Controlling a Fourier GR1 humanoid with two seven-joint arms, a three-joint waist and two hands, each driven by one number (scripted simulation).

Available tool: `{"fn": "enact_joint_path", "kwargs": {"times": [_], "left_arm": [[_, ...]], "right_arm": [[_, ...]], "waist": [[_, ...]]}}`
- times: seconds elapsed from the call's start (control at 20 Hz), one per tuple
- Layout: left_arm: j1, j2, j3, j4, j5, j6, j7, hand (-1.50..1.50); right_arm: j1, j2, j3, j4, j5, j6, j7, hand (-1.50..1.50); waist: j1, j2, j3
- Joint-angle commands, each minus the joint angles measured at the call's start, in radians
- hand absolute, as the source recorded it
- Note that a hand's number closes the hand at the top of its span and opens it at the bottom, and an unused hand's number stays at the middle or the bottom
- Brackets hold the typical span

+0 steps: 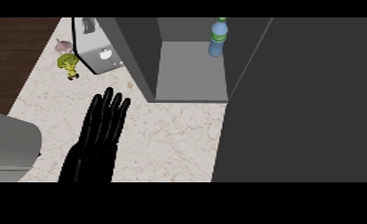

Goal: Pick up the bottled water, place it into the cabinet and close the cabinet

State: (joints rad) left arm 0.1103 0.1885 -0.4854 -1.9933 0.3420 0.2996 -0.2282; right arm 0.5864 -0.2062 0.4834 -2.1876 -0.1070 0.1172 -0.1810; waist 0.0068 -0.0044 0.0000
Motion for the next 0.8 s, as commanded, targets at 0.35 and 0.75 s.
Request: {"fn": "enact_joint_path", "kwargs": {"times": [0.35,0.75], "left_arm": [[0.248,0.118,0.131,-0.220,0.072,-0.053,-0.066,-1.50],[0.476,0.220,0.263,-0.343,0.229,-0.211,-0.139,-1.50]], "right_arm": [[-0.026,-0.122,0.195,-0.098,0.137,0.109,0.113,1.50],[-0.109,-0.050,0.283,-0.098,0.245,0.082,0.163,1.50]], "waist": [[0.009,0.000,-0.002],[0.025,-0.001,-0.002]]}}
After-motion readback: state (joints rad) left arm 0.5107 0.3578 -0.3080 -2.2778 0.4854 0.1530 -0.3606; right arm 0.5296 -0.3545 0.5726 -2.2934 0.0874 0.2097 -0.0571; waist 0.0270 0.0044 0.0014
